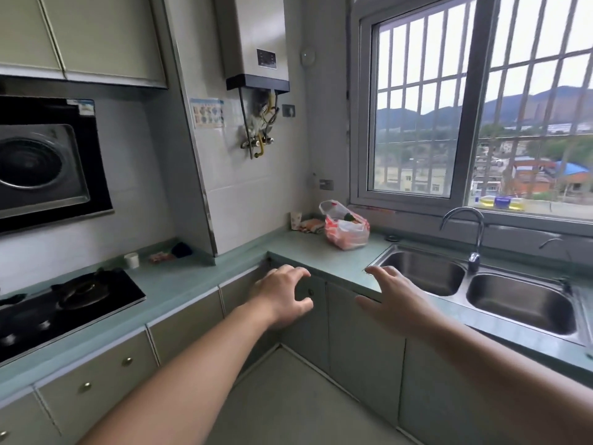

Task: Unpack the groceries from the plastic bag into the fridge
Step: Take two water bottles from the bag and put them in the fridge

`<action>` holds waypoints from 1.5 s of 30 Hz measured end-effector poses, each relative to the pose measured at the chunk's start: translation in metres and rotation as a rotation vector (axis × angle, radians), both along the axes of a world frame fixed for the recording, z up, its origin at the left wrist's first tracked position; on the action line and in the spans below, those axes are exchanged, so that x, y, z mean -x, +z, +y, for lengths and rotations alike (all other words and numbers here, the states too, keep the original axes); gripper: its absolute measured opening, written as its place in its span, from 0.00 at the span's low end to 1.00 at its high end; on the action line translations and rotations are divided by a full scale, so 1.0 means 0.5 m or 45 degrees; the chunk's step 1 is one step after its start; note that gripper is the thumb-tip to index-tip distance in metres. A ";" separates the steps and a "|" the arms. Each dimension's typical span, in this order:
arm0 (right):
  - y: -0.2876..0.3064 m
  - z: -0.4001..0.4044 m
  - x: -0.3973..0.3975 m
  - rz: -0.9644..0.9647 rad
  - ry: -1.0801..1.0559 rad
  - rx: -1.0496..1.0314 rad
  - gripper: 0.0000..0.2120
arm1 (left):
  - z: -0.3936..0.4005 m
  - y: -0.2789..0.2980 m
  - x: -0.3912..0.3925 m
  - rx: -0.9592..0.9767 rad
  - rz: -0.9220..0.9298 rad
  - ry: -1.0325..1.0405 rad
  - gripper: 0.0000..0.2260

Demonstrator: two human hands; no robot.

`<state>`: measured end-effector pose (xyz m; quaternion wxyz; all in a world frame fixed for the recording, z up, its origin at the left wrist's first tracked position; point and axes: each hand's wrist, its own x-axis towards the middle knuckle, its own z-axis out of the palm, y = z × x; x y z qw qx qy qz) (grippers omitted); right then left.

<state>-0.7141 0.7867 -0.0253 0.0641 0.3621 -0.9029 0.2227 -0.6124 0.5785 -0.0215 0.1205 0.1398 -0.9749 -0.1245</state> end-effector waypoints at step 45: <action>-0.132 -0.660 1.163 -0.139 -0.245 -0.114 0.27 | -0.722 -0.142 1.141 -0.117 -0.195 -0.071 0.23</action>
